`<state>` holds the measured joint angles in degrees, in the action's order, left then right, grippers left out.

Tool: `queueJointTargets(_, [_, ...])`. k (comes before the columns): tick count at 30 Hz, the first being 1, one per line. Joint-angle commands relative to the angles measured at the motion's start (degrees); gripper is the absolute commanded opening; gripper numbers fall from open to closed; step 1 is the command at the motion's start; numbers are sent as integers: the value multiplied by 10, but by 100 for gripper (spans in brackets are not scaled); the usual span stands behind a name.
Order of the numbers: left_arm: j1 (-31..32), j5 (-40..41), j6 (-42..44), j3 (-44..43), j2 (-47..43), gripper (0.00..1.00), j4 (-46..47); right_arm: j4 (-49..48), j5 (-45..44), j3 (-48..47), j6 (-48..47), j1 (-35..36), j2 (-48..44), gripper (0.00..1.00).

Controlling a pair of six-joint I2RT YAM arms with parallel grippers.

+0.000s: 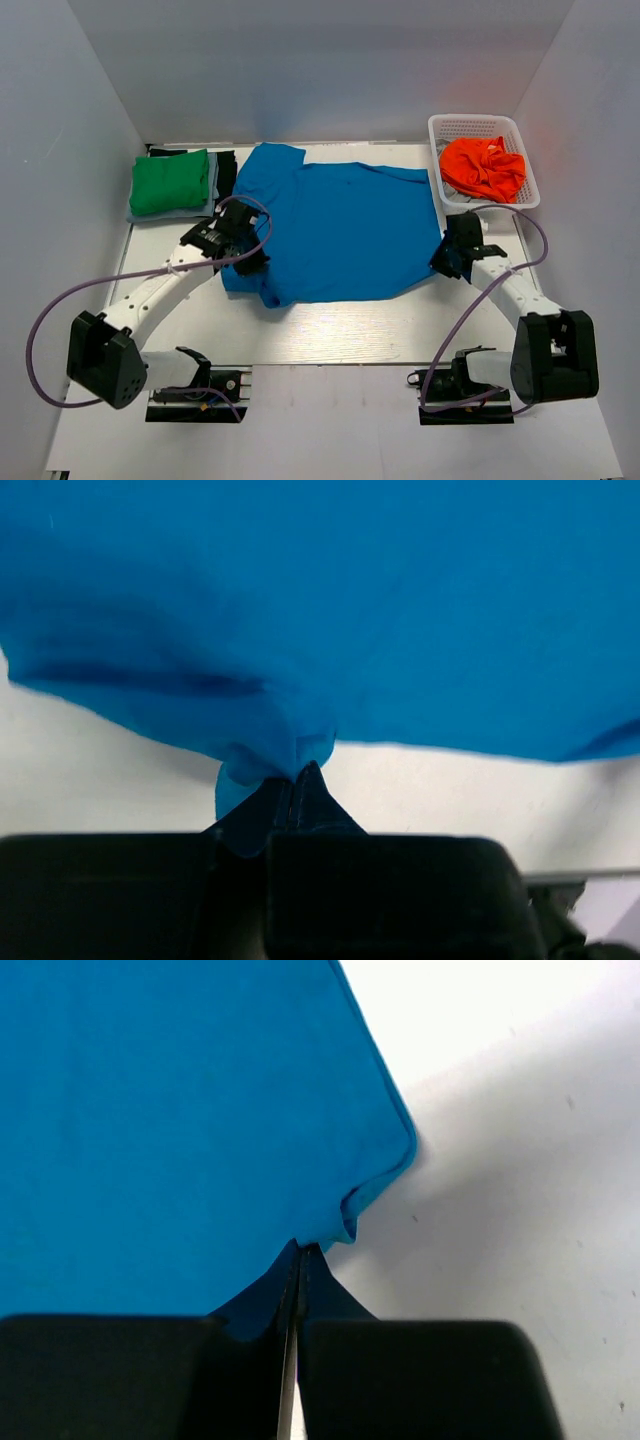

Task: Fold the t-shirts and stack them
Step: Grap the side of the flattened tshirt closest away from the robot with both arms, then fold the flattened tshirt in 1/3 of the way

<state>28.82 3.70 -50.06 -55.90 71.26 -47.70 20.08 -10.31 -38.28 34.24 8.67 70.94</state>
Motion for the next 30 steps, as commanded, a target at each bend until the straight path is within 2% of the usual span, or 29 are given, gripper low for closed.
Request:
queueJointTargets(1, [-3,70,6,-56,13,0,16,5,6,-49,-17,-1,20,0])
queueJointTargets(6, [-8,149,6,-140,70,0,-19,10,-3,-103,-22,-1,65,0])
queueJointTargets(12, [-20,203,22,-211,160,0,-24,9,-19,-173,-35,-6,114,0])
queueJointTargets(19, [-44,210,49,-309,265,0,-18,15,-30,-275,-46,-13,174,0])
queueJointTargets(30, [-89,203,103,-434,386,0,6,30,-33,-377,-73,-21,278,0])
